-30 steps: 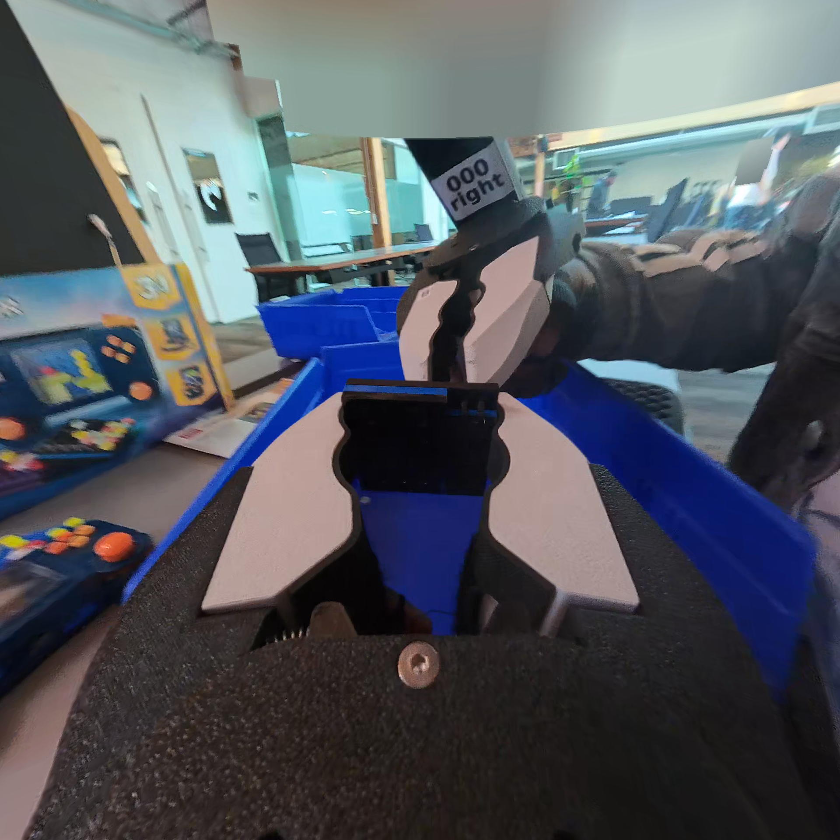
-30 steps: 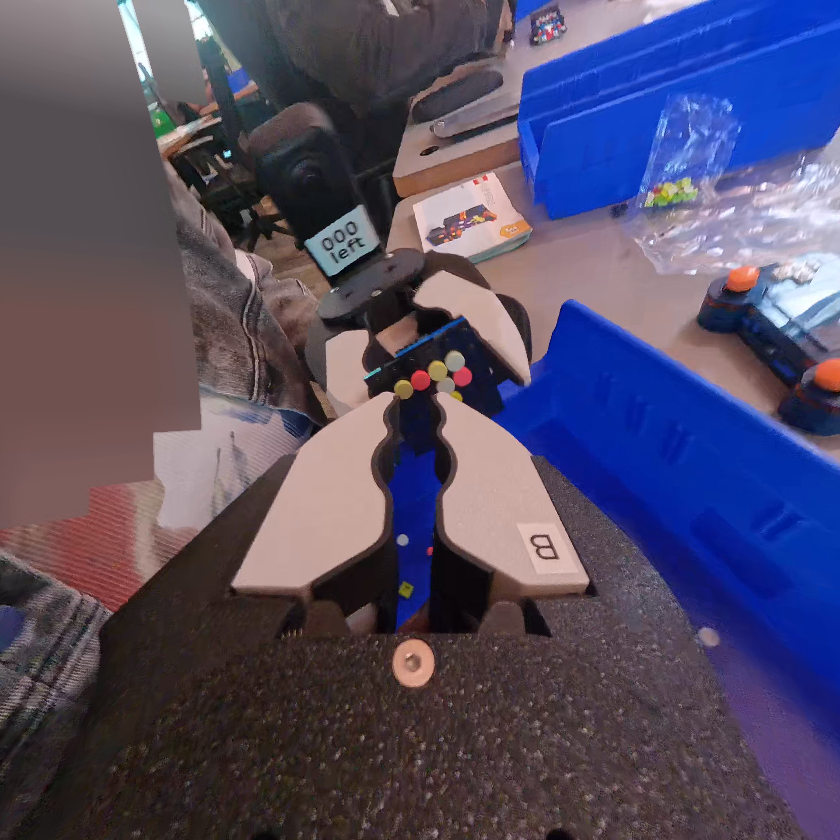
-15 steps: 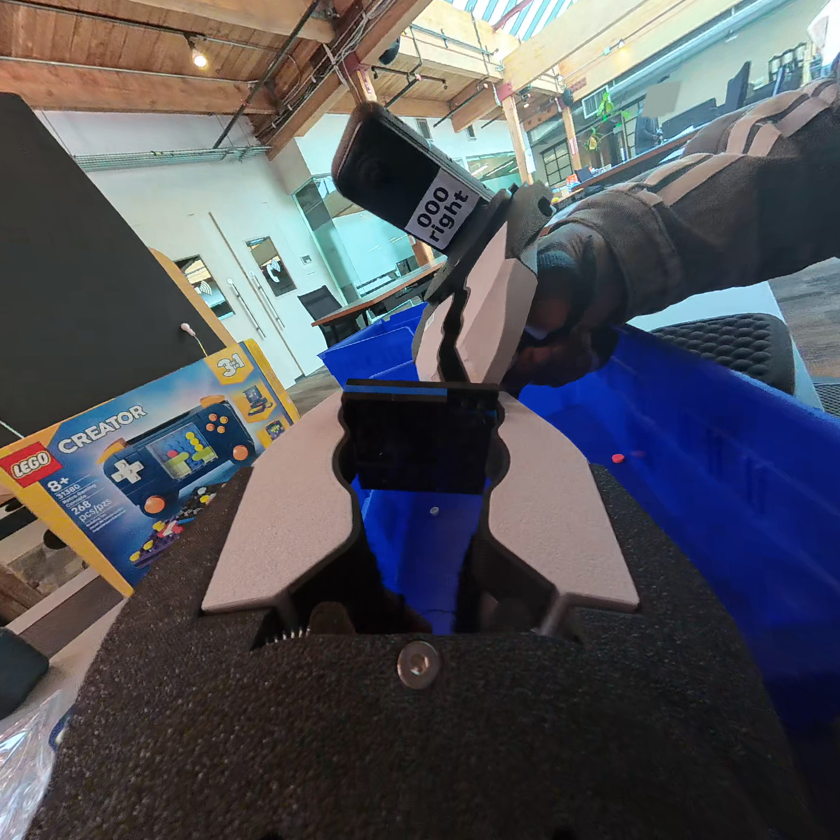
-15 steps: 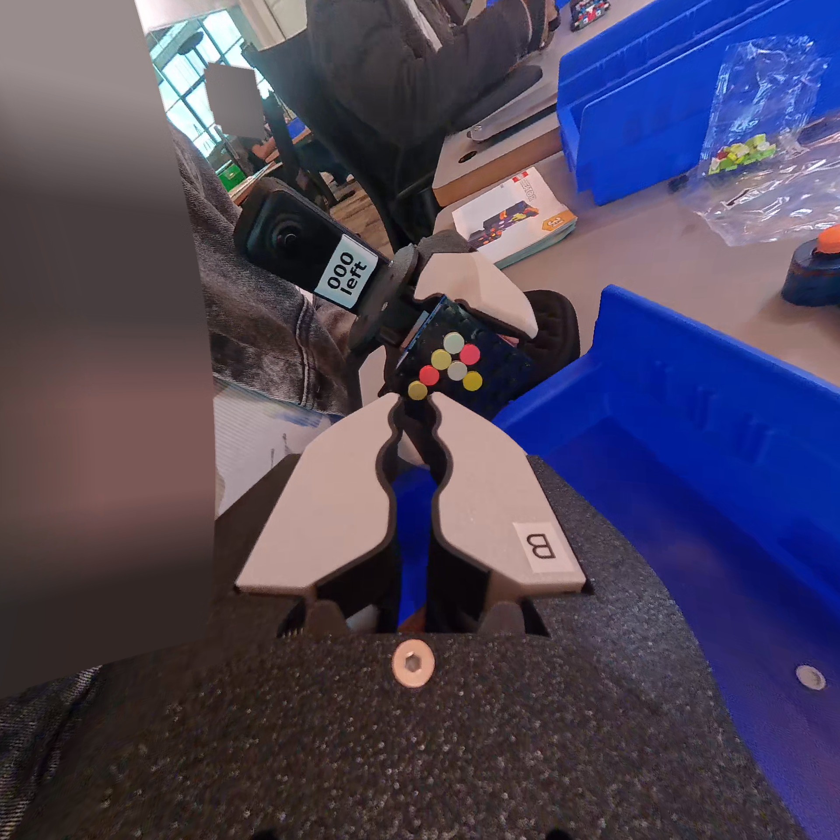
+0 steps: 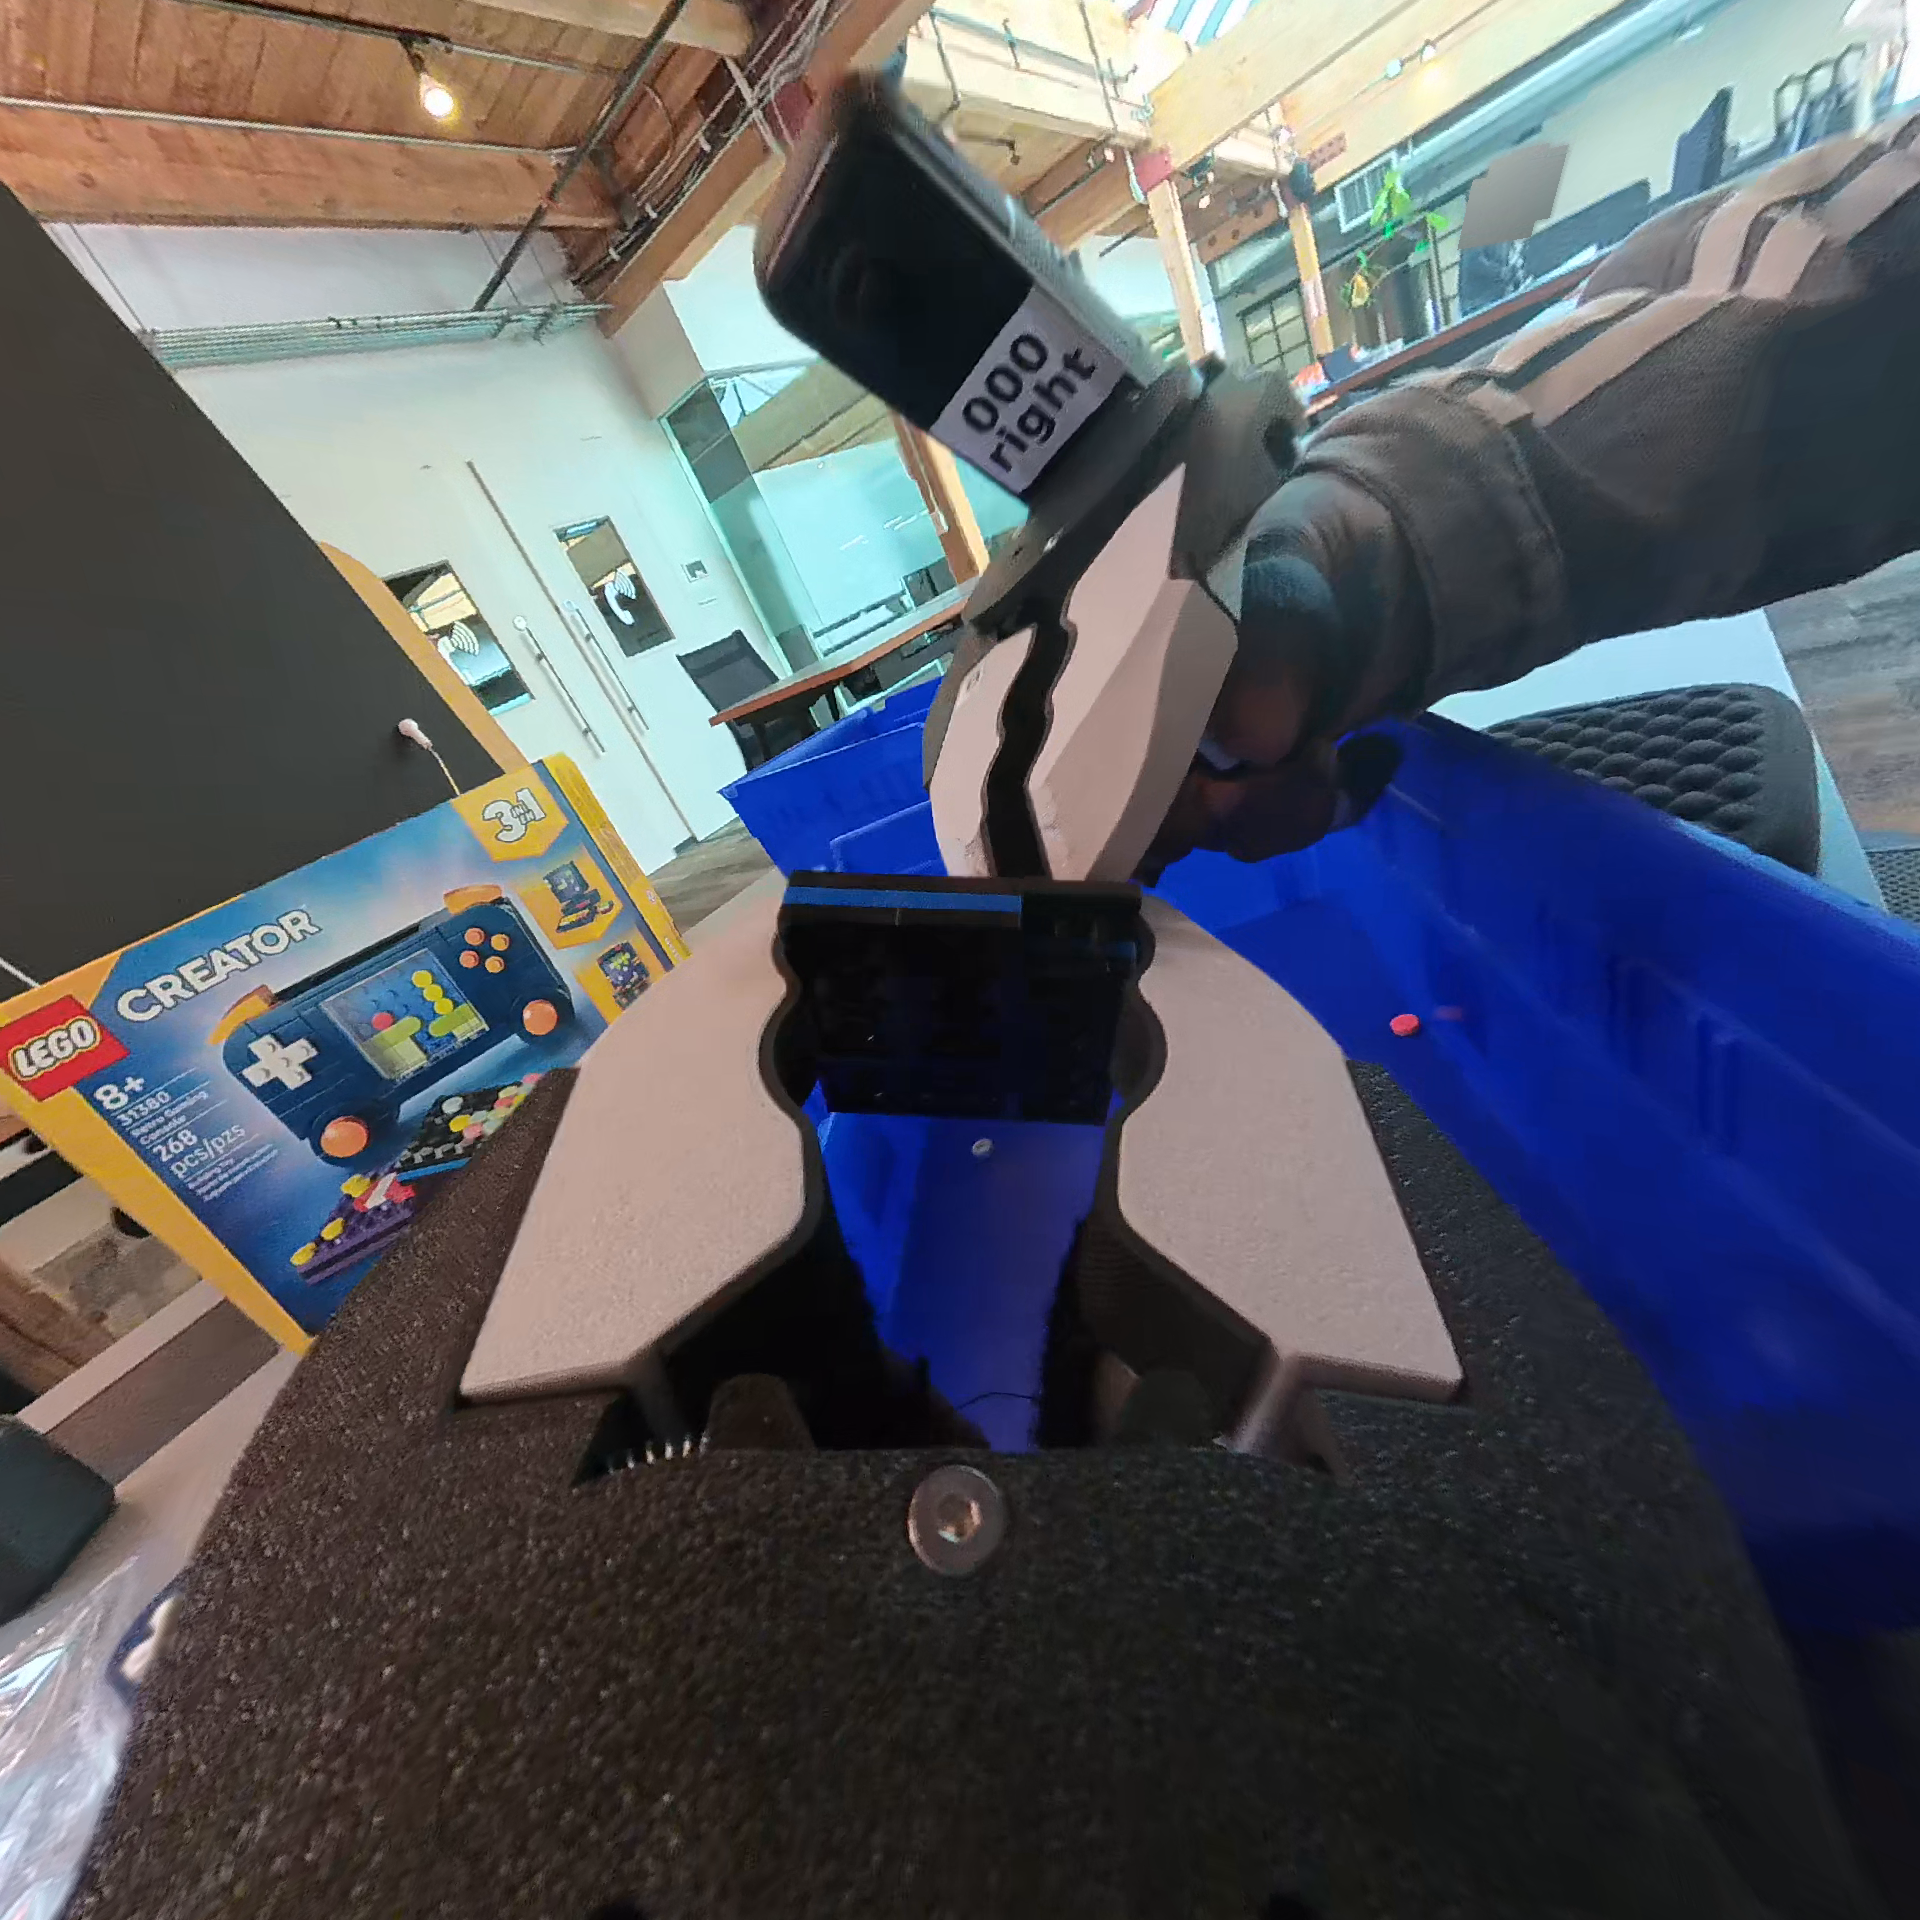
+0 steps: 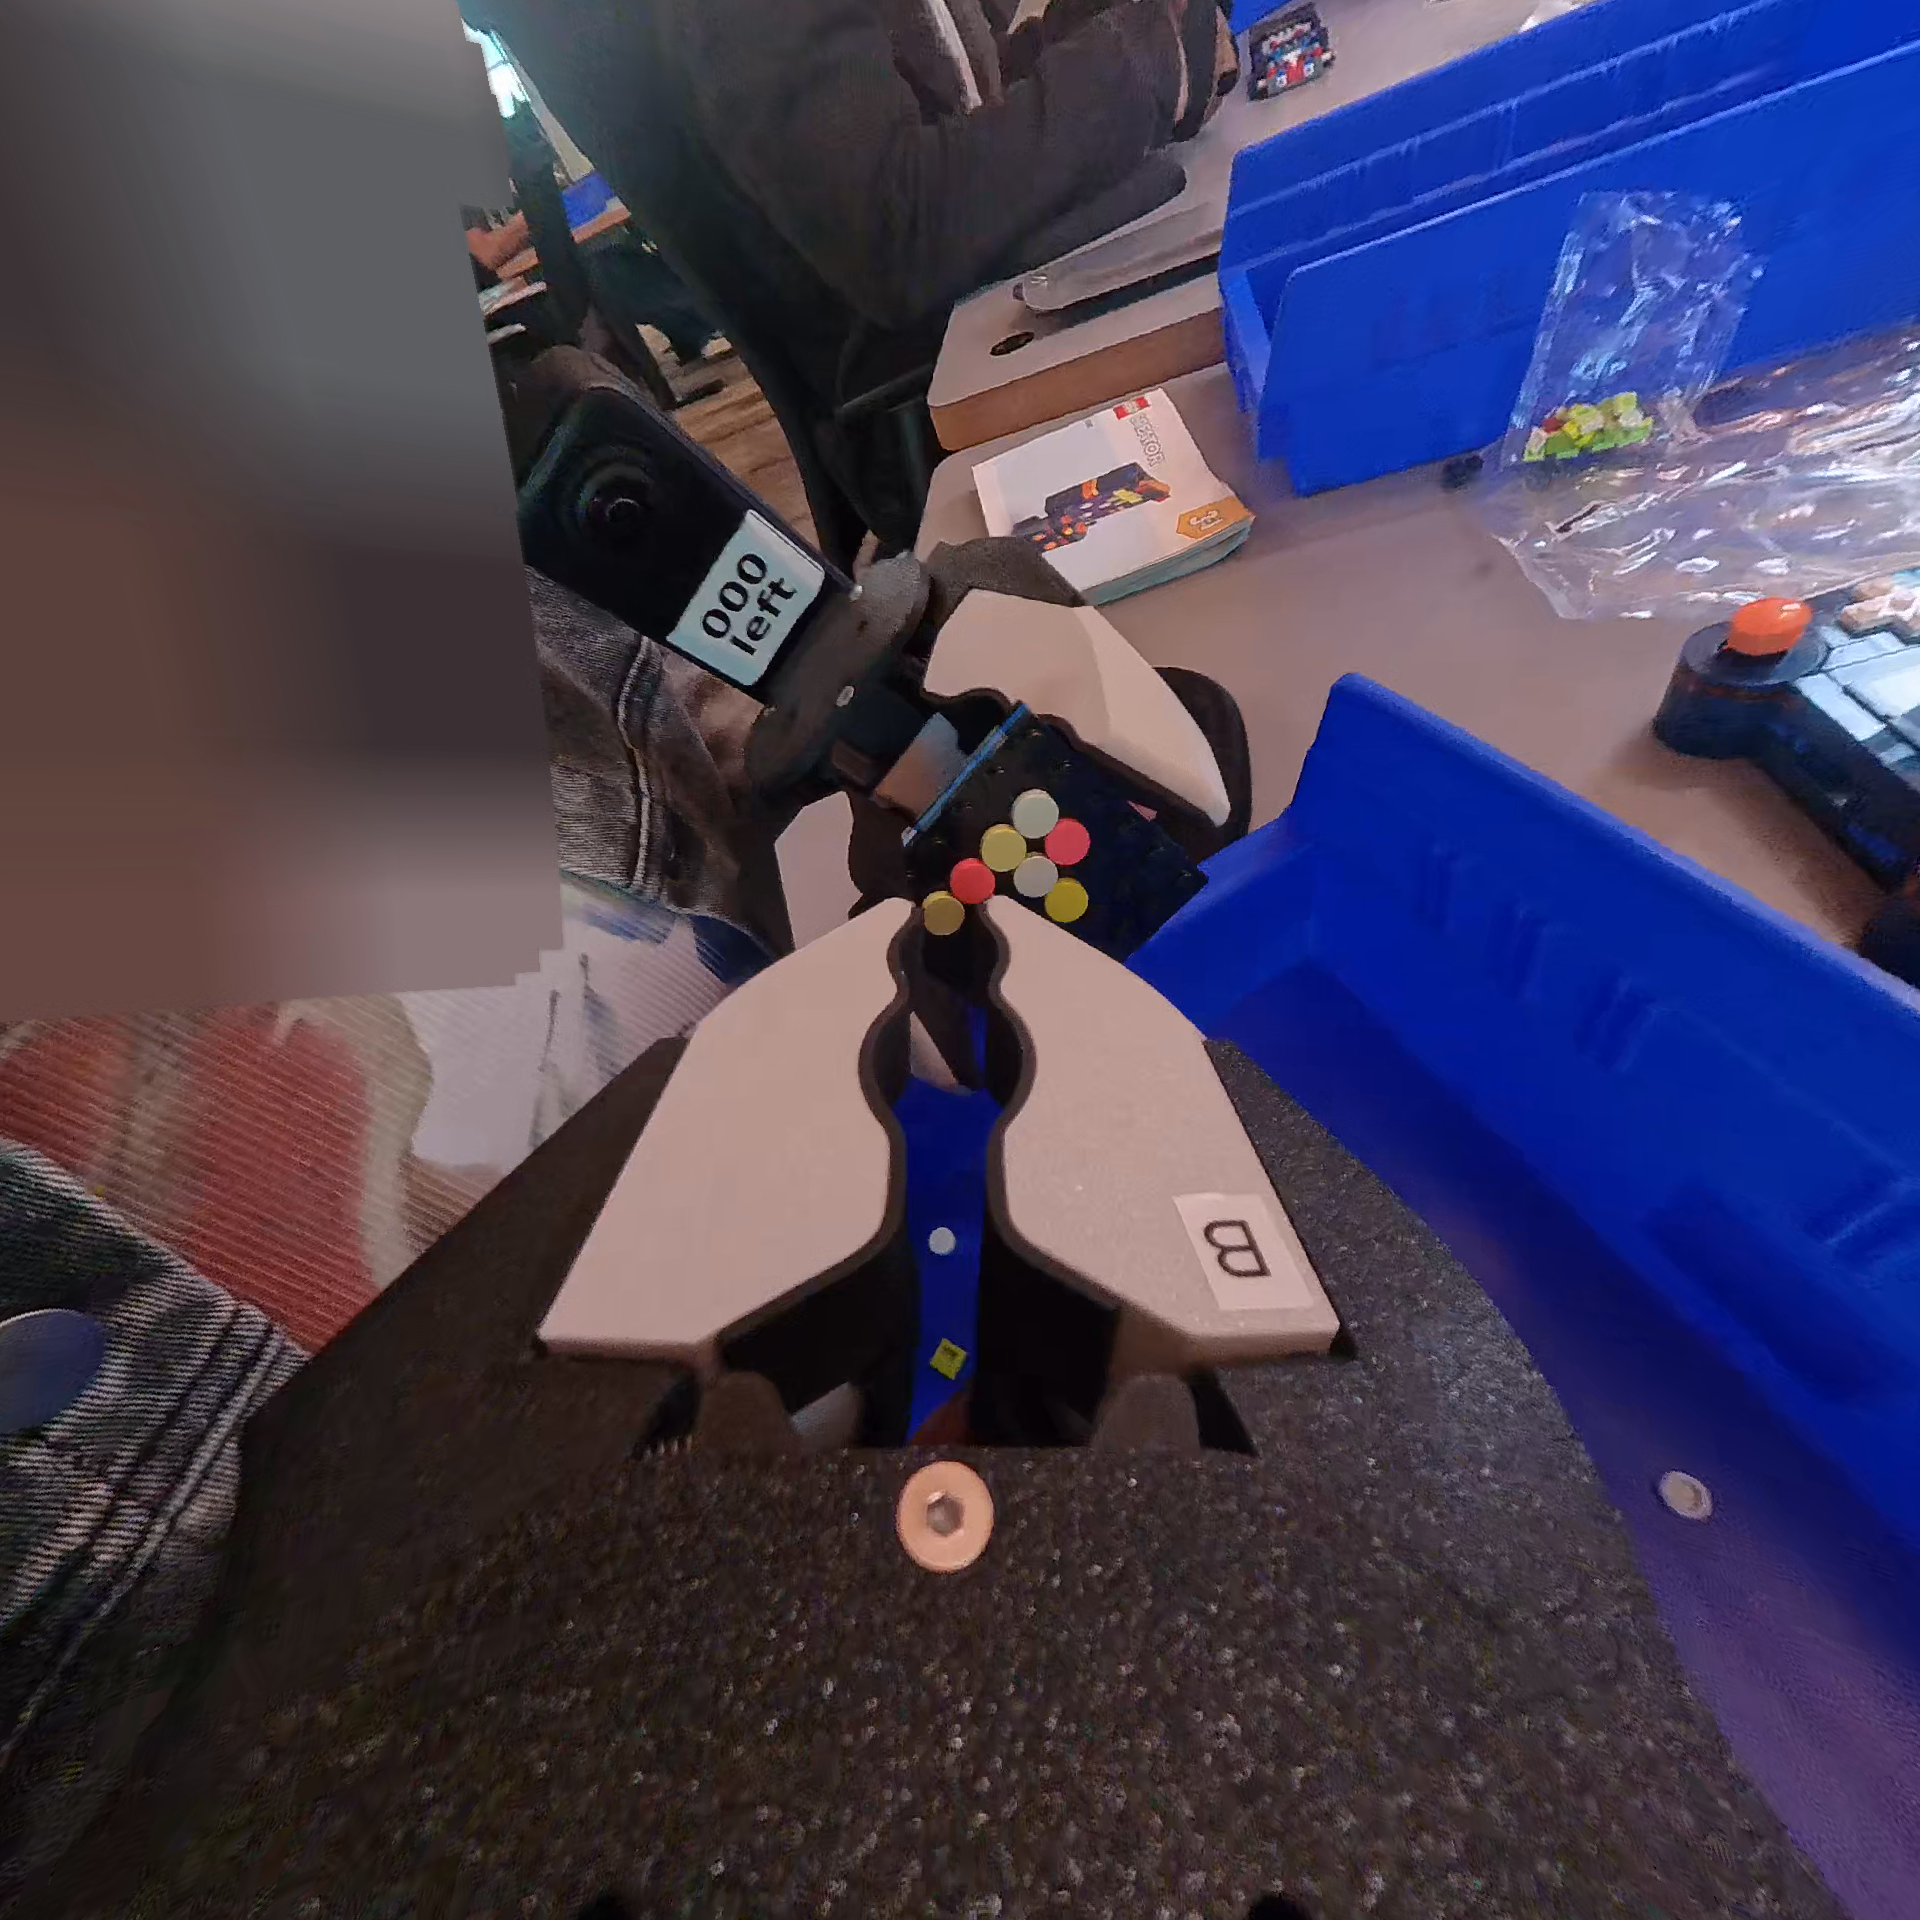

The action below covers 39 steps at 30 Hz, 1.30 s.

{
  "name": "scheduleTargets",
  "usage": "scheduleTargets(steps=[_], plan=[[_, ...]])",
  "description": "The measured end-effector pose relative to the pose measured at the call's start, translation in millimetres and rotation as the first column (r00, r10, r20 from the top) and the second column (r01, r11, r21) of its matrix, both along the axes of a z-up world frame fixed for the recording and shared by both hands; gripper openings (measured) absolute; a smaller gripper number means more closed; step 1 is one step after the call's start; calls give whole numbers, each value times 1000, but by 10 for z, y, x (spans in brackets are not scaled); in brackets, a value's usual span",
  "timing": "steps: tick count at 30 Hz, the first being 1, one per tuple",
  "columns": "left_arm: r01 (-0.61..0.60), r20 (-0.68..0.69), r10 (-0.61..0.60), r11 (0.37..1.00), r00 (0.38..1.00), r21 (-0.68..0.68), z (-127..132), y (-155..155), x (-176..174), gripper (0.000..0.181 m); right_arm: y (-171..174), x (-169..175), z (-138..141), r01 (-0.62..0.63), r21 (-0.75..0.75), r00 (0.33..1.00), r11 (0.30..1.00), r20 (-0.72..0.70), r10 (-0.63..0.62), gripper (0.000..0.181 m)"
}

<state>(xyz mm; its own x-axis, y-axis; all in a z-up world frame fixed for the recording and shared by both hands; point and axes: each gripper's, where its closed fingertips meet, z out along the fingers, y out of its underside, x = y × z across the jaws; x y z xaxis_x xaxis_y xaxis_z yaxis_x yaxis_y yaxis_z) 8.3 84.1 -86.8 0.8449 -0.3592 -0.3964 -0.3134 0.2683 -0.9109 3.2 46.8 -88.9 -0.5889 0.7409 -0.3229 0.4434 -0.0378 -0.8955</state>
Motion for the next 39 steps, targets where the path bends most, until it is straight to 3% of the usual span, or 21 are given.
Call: scheduleTargets(steps=[7,11,22,25,27,28,30,32,34,39], plan=[[-46,-67,43,998,997,-52,-93,38,9,58,38,26,-79,14,60,1000,998,5,-14,7],[-46,-8,46,993,999,-109,-157,50,-7,58,55,11,-124,37,84,999,996,29,-40,6],[-173,55,196,944,979,-279,-442,117,-161,55,162,-73,-351,165,245,966,955,157,-207,0],[-200,39,221,935,975,-291,-479,136,-188,56,241,-112,-429,217,329,941,919,181,-287,0],[-39,129,75,965,989,-260,-355,95,147,55,401,-123,-701,228,510,899,829,216,-380,0],[-68,84,94,959,992,-275,-427,117,133,55,460,-101,-862,194,580,886,791,243,-396,1],[-111,140,153,956,978,-273,-406,149,-56,56,529,-141,-734,278,488,872,828,233,-430,0],[-71,232,128,969,964,-238,-310,107,-117,55,738,-90,-527,361,461,849,811,196,-490,0],[-110,206,158,967,966,-230,-319,122,-158,56,795,-45,-365,390,436,847,811,175,-501,0],[-61,247,101,985,964,-162,-224,64,-82,55,389,-48,-27,332,122,929,935,128,-346,0]])
